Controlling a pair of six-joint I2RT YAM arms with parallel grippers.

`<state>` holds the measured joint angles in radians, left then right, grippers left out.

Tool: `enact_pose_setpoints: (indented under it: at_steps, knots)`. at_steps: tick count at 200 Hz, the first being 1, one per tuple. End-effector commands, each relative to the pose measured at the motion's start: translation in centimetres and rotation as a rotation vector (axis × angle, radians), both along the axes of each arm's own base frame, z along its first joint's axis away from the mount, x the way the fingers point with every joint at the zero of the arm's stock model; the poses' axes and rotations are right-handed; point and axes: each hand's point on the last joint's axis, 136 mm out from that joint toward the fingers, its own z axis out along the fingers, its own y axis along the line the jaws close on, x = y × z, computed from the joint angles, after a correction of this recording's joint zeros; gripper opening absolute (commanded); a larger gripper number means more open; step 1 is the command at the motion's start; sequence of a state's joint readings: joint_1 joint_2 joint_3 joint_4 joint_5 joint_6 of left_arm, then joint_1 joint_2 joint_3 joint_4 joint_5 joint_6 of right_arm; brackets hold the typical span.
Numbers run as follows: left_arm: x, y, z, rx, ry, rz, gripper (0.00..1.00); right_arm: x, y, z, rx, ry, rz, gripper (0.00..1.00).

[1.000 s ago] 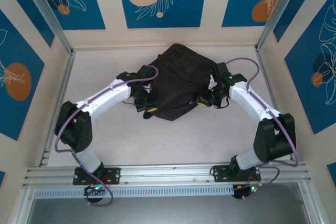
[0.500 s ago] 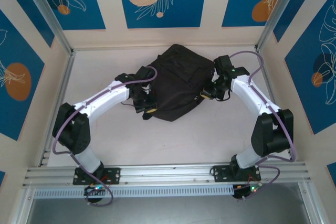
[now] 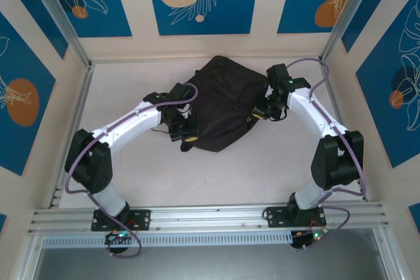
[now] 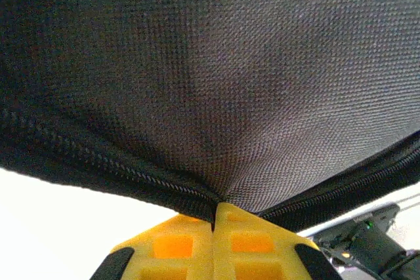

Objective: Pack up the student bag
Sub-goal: Zip the student bag at the center of the table, then reset both arms

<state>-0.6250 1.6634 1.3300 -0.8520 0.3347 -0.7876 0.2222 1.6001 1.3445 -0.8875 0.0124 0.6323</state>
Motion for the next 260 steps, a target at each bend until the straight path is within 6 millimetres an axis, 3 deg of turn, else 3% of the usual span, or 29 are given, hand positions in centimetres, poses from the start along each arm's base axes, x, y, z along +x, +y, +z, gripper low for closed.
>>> enact_pose_setpoints:
  at_steps: [1,20,41,88,114,133,153,164,177,181,184,187,203,206,209,229,245,260]
  knots:
    - [-3.6,-1.3,0.6,-0.059,0.084,-0.154,0.0,0.5,-0.7,1.7,-0.07,-0.084,-0.005,0.05]
    - [-4.8,-1.9,0.4,-0.067,0.103,-0.202,0.0,-0.5,-1.5,1.9,-0.109,-0.091,-0.031,0.44]
    - [-5.6,-2.3,0.3,-0.079,0.117,-0.224,0.02,-1.9,-2.2,2.9,-0.15,-0.124,-0.057,0.6]
    - [-8.3,-4.1,0.5,-0.105,0.147,-0.332,0.1,-6.2,-3.0,5.0,-0.197,-0.211,-0.06,0.63]
    - [-10.0,-5.0,0.2,-0.1,0.162,-0.385,0.27,-8.7,-5.0,3.3,-0.232,-0.159,-0.108,0.64]
    - [-11.1,-6.8,1.0,-0.123,0.143,-0.453,0.42,-9.8,-7.2,2.3,-0.268,-0.113,-0.186,0.64]
    - [-11.6,-9.0,2.5,-0.142,0.074,-0.525,0.49,-10.4,-9.4,1.7,-0.345,-0.097,-0.26,0.64]
    - [-10.9,-9.3,3.4,-0.123,-0.002,-0.543,0.5,-10.4,-9.9,1.6,-0.358,-0.104,-0.281,0.65]
    - [-9.2,-8.0,4.5,-0.067,-0.151,-0.553,0.57,-9.4,-8.9,2.0,-0.32,-0.159,-0.213,0.7]
    - [-8.7,-7.5,5.0,-0.06,-0.205,-0.556,0.74,-9.1,-8.6,2.2,-0.315,-0.174,-0.191,0.73]
    - [-8.3,-7.2,5.5,-0.065,-0.246,-0.559,0.95,-8.9,-8.4,2.4,-0.312,-0.187,-0.177,0.74]
    - [-8.0,-6.9,5.9,-0.078,-0.287,-0.562,1.0,-8.7,-8.3,2.7,-0.31,-0.2,-0.167,0.76]
    - [-4.6,-4.3,8.4,-0.089,-0.471,-0.446,1.0,-7.4,-8.4,4.6,-0.327,-0.295,-0.13,0.69]
    - [-3.7,-3.6,8.7,-0.083,-0.497,-0.409,1.0,-7.1,-8.4,4.9,-0.321,-0.318,-0.124,0.94]
    - [-2.8,-2.8,8.9,-0.07,-0.522,-0.371,1.0,-6.8,-8.3,5.3,-0.307,-0.337,-0.12,1.0]
    - [2.6,4.2,9.6,0.128,-0.681,-0.142,1.0,-4.6,-9.1,7.8,-0.285,-0.44,-0.181,0.99]
    - [6.2,11.2,9.9,0.499,-0.887,-0.016,1.0,-1.8,-8.7,9.6,-0.285,-0.656,-0.093,0.99]
    - [7.9,14.9,9.0,0.732,-1.006,-0.077,1.0,-0.4,-7.0,7.9,-0.317,-0.783,0.107,0.99]
